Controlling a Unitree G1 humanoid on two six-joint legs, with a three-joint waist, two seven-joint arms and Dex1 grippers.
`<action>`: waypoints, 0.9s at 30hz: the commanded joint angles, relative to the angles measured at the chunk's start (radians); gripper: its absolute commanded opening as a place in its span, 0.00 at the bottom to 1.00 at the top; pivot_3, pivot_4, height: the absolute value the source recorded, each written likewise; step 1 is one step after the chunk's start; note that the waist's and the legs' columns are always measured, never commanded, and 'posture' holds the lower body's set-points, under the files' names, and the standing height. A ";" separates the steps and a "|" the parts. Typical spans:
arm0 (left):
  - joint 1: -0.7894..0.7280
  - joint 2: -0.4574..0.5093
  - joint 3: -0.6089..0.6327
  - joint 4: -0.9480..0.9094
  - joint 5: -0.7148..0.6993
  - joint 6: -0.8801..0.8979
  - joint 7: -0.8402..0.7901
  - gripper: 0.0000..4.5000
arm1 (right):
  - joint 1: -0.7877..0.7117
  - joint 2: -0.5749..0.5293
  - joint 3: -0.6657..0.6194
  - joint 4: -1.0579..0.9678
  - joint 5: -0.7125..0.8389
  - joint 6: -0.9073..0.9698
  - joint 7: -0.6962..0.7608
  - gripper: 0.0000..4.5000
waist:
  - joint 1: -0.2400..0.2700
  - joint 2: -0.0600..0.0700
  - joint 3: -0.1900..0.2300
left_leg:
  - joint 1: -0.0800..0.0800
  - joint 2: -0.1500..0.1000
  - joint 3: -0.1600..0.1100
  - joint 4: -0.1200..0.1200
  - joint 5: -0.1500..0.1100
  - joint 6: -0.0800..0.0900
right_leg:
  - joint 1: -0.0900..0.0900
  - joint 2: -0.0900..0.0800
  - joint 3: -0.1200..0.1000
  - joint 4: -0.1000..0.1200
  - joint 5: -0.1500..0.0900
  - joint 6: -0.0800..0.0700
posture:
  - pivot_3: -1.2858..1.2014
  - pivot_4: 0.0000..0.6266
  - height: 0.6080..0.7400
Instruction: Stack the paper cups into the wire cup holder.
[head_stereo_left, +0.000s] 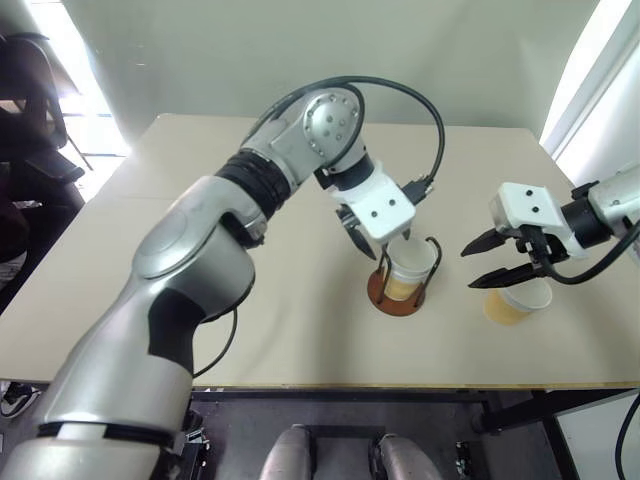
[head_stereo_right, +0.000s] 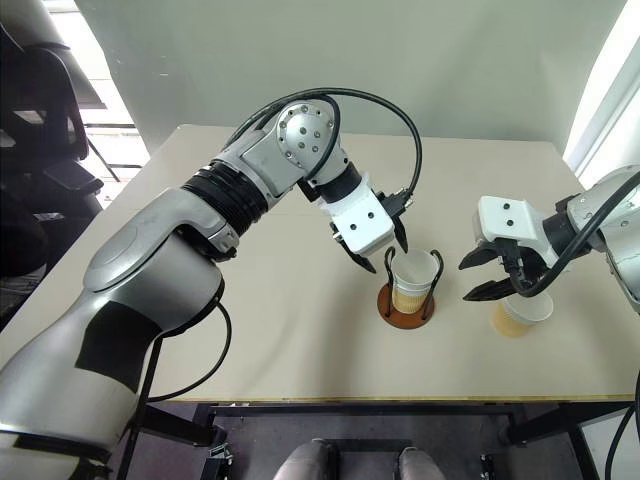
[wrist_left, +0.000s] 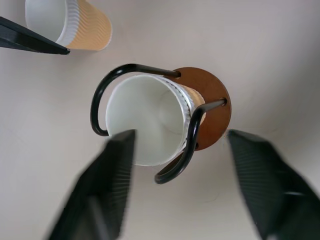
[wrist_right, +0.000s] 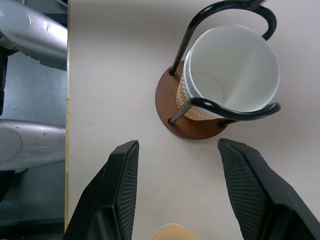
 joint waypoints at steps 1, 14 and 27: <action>-0.013 -0.004 0.058 -0.023 -0.058 0.041 -0.029 0.99 | -0.024 -0.009 -0.043 -0.006 0.003 -0.005 -0.010 0.57 | 0.000 0.000 0.000 | 0.000 0.000 0.000 0.000 0.000 0.000 | 0.000 0.000 0.000 0.000 0.000 0.000 | 0.52 0.24 1.00; -0.006 0.119 0.421 -0.082 -0.358 0.728 -0.029 0.99 | 0.104 -0.131 -0.139 0.007 0.025 0.005 -0.008 0.57 | 0.000 0.001 0.000 | 0.000 0.000 0.000 -0.003 0.000 0.000 | -0.001 0.000 0.000 -0.001 -0.002 -0.003 | 0.52 0.24 1.00; 0.105 0.413 0.144 -0.552 -0.675 0.914 -0.029 0.99 | 0.274 -0.242 -0.153 0.034 -0.069 -0.211 -0.015 0.57 | 0.001 0.003 0.001 | 0.004 0.000 0.000 -0.005 0.001 -0.001 | 0.002 0.001 0.000 -0.001 -0.005 -0.004 | 0.52 0.24 1.00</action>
